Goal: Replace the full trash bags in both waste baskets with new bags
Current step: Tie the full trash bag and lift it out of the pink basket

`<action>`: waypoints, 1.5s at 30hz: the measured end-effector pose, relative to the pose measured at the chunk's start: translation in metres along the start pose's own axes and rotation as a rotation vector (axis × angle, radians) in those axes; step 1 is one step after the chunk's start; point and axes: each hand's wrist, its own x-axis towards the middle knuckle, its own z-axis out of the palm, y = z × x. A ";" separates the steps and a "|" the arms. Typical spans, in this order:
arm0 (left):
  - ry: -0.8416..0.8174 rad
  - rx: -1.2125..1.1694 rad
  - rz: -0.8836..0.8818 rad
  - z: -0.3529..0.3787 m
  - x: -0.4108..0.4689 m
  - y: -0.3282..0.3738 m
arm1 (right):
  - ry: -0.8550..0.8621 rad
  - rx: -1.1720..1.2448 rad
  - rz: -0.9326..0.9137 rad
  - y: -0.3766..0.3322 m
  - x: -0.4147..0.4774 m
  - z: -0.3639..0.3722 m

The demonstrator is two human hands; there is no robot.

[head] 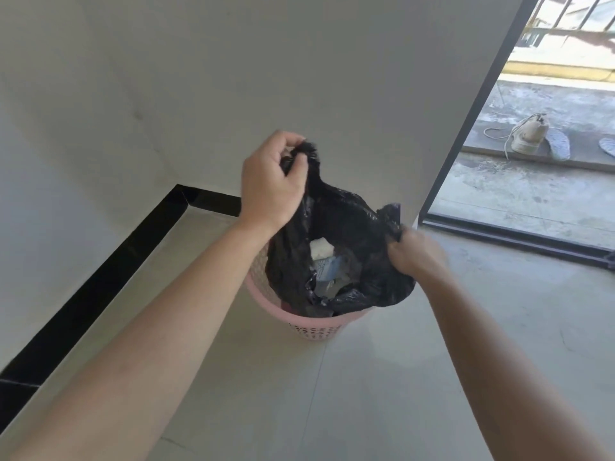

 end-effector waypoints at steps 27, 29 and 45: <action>-0.127 0.008 -0.459 -0.011 -0.073 -0.139 | -0.007 0.245 -0.215 0.035 -0.013 0.065; -0.219 0.106 -0.416 -0.004 -0.071 -0.143 | 0.009 0.253 -0.187 0.027 -0.009 0.061; -0.296 -0.319 -0.562 0.020 -0.004 -0.093 | 0.025 0.939 -0.209 -0.035 0.005 0.038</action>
